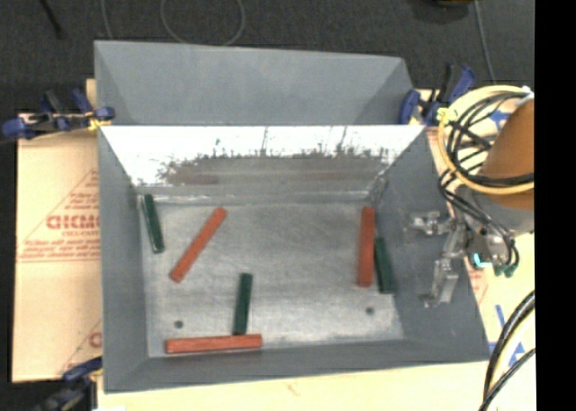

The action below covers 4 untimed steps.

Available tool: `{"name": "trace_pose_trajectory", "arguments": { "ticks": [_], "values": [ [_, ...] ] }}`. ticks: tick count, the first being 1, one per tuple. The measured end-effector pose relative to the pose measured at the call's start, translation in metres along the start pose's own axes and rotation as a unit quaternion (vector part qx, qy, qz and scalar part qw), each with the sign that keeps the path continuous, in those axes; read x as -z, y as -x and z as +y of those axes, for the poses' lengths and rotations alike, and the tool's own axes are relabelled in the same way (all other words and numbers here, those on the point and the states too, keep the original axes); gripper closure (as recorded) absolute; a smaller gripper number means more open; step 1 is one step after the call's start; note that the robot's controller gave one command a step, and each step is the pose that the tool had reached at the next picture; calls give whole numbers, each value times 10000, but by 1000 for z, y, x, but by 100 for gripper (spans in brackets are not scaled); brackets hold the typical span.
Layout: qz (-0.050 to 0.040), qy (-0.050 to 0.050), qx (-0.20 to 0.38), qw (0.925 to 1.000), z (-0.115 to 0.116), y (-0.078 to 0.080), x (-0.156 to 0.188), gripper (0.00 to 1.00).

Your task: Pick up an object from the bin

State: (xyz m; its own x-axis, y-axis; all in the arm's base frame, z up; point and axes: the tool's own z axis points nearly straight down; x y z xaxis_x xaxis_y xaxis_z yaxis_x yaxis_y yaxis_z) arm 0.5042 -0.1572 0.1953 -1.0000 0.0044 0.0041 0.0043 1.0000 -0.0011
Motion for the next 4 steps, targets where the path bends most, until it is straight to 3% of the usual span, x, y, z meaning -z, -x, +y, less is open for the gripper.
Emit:
{"name": "trace_pose_trajectory", "arguments": {
  "ticks": [1, 2, 3, 4],
  "values": [
    [-40, -9, 1568, 9876, 49, 9, -126, 0],
    [-38, 40, 3561, 9344, 15, 22, -119, 0],
    [-59, 98, 5141, 8577, 29, 55, -124, 0],
    [-46, -3, 5138, 8579, 18, 56, -123, 100]
  ]
}}
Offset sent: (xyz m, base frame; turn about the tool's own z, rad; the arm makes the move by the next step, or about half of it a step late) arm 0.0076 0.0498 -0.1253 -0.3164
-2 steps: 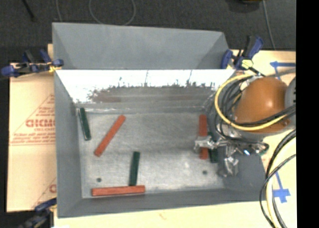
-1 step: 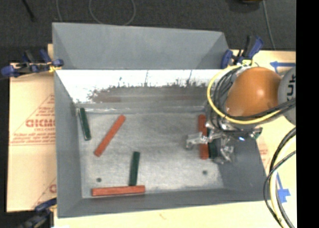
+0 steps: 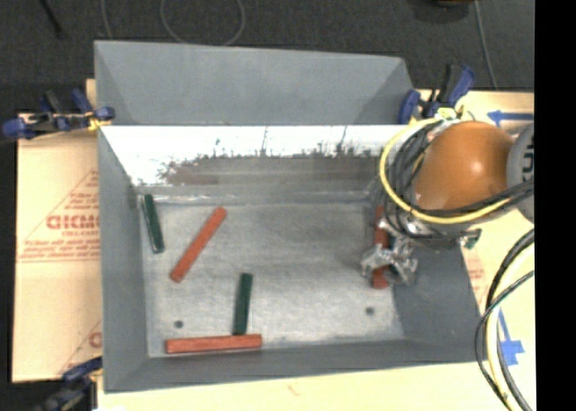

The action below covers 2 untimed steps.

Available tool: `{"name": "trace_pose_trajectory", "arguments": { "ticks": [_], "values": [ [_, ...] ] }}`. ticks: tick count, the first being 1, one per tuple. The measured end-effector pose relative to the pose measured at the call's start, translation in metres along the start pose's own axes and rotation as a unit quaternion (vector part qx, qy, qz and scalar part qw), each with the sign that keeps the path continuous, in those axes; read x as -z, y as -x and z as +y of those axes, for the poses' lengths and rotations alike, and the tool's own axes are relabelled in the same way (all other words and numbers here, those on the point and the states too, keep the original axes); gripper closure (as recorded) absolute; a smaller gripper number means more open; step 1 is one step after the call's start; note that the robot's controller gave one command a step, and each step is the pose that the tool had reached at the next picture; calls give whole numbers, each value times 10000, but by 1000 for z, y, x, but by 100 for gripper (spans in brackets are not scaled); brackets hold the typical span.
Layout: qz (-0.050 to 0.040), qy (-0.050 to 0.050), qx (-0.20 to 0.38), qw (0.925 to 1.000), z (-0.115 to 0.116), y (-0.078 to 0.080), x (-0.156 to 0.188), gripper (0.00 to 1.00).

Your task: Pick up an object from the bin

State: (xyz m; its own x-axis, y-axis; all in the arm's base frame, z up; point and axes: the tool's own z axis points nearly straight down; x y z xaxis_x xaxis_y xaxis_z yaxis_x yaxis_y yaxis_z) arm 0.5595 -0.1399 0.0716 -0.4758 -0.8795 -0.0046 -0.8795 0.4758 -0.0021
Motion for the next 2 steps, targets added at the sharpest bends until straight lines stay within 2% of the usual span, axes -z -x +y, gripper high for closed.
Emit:
{"name": "trace_pose_trajectory", "arguments": {
  "ticks": [1, 2],
  "values": [
    [17, 20, 177, 9998, 77, -16, -1, 100],
    [12, -41, 273, 9996, 53, -24, 134, 100]
  ]
}}
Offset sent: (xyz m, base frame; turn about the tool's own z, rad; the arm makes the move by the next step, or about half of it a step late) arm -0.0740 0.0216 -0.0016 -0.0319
